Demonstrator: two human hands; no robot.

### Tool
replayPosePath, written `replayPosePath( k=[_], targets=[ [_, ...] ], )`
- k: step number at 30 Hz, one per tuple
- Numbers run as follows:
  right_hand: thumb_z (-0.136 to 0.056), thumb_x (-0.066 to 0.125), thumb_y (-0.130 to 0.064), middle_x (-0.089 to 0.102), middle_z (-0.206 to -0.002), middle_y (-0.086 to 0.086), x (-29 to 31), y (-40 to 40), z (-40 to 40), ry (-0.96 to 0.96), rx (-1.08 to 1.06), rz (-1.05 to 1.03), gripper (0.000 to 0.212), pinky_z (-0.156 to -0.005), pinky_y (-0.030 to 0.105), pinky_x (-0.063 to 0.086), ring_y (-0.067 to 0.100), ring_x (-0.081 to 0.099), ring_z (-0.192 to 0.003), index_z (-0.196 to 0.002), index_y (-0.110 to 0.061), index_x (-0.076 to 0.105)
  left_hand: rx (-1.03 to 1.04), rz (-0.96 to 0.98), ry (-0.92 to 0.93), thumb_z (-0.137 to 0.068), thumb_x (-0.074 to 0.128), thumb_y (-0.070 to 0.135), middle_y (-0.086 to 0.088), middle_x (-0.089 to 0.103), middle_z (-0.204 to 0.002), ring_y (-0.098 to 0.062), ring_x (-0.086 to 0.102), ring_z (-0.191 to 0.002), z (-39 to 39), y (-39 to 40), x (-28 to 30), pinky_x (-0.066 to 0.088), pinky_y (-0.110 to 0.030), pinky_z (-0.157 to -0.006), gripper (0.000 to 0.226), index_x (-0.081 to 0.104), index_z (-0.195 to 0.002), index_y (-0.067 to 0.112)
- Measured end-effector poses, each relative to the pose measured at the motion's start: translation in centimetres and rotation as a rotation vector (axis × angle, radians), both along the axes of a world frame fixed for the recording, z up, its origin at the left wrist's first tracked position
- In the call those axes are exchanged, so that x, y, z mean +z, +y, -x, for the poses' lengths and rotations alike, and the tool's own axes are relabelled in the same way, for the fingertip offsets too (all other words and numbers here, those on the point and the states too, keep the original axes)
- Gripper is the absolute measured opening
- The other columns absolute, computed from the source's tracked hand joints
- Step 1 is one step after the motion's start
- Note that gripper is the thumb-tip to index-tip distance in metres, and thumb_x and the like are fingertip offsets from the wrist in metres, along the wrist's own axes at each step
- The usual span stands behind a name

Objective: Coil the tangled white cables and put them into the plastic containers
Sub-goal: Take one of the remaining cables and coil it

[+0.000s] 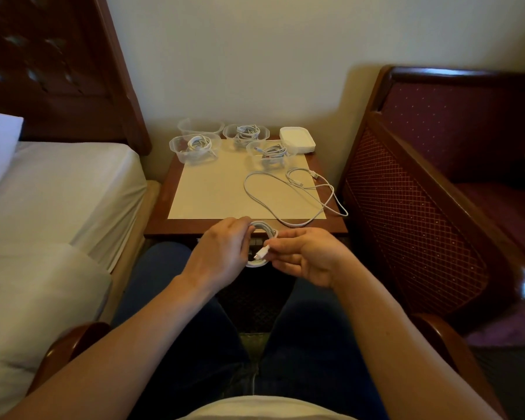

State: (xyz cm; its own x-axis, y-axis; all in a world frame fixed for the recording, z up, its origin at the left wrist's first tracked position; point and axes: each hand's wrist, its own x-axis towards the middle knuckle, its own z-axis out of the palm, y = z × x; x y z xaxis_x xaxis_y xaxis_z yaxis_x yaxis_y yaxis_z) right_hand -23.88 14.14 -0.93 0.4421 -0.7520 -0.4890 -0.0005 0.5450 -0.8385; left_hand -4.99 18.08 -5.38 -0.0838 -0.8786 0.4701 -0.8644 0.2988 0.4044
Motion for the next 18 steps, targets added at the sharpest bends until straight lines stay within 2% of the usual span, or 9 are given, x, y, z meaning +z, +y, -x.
replayPosePath(
  k=[2,6,9,11,13,15,17,18],
  targets=[
    [-0.085,0.076,0.0,0.078,-0.092,0.015,-0.6,0.3,-0.5,0.062,-0.072,0.078,0.029,-0.065,0.028,0.061,0.023,0.077,-0.079,-0.113,0.0,0.066,-0.025,-0.011,0.06,-0.104,0.05,0.018,-0.002,0.066,-0.089,-0.021,0.06,-0.08,0.5,0.0,0.1,0.051,-0.041,-0.069,0.017,0.065,-0.107,0.015],
    [-0.077,0.086,-0.006,0.076,-0.083,0.01,-1.0,0.5,-0.7,0.296,-0.096,0.279,0.025,-0.057,0.026,0.055,0.02,0.073,-0.066,-0.095,-0.008,0.068,-0.064,-0.06,0.207,-0.102,0.052,0.011,0.006,0.068,-0.094,-0.007,0.06,-0.085,0.8,0.3,0.4,0.047,-0.025,-0.072,0.021,0.069,-0.111,0.018],
    [-0.071,0.09,-0.014,0.071,-0.082,0.003,-1.4,0.2,-0.4,0.432,-0.095,0.449,0.033,-0.062,0.029,0.056,0.016,0.069,-0.073,-0.094,-0.01,0.067,-0.099,-0.094,0.284,-0.104,0.05,0.014,0.015,0.064,-0.088,0.0,0.059,-0.082,1.0,0.7,0.6,0.042,-0.016,-0.069,0.021,0.07,-0.109,0.021],
    [-0.075,0.086,-0.015,0.07,-0.085,-0.001,-1.7,0.2,-0.5,0.409,-0.087,0.492,0.029,-0.062,0.027,0.053,0.014,0.067,-0.077,-0.096,-0.017,0.067,-0.108,-0.128,0.335,-0.105,0.048,0.017,0.011,0.067,-0.087,-0.007,0.061,-0.082,1.2,0.7,0.7,0.047,-0.022,-0.07,0.022,0.071,-0.108,0.02],
    [-0.079,0.078,-0.013,0.07,-0.074,-0.006,-2.2,0.5,-0.7,0.393,-0.091,0.546,0.015,-0.058,0.026,0.05,0.012,0.065,-0.069,-0.084,-0.023,0.069,-0.111,-0.158,0.337,-0.106,0.047,0.021,0.003,0.067,-0.083,-0.014,0.06,-0.078,1.3,0.5,0.8,0.05,-0.036,-0.071,0.024,0.07,-0.104,0.015],
    [-0.078,0.074,-0.012,0.066,-0.062,-0.009,-2.6,0.5,-1.0,0.434,-0.133,0.602,0.015,-0.055,0.03,0.05,0.008,0.061,-0.06,-0.071,-0.024,0.067,-0.11,-0.175,0.333,-0.106,0.048,0.019,0.001,0.068,-0.085,-0.015,0.061,-0.08,1.3,0.3,0.9,0.049,-0.041,-0.074,0.023,0.071,-0.106,0.014],
    [-0.076,0.072,-0.012,0.069,-0.069,-0.007,-2.5,0.3,-1.0,0.443,-0.135,0.665,0.01,-0.055,0.03,0.051,0.008,0.062,-0.063,-0.072,-0.022,0.07,-0.1,-0.19,0.357,-0.106,0.048,0.02,0.002,0.071,-0.09,-0.015,0.064,-0.085,1.0,0.2,1.1,0.051,-0.041,-0.078,0.024,0.072,-0.11,0.019],
    [-0.077,0.071,-0.011,0.07,-0.075,-0.006,-2.4,0.3,-1.0,0.385,-0.122,0.675,0.009,-0.056,0.029,0.051,0.009,0.063,-0.067,-0.076,-0.019,0.072,-0.096,-0.194,0.372,-0.106,0.047,0.022,0.002,0.072,-0.091,-0.016,0.065,-0.086,0.8,0.1,1.3,0.051,-0.042,-0.078,0.025,0.072,-0.11,0.02]
  ],
)
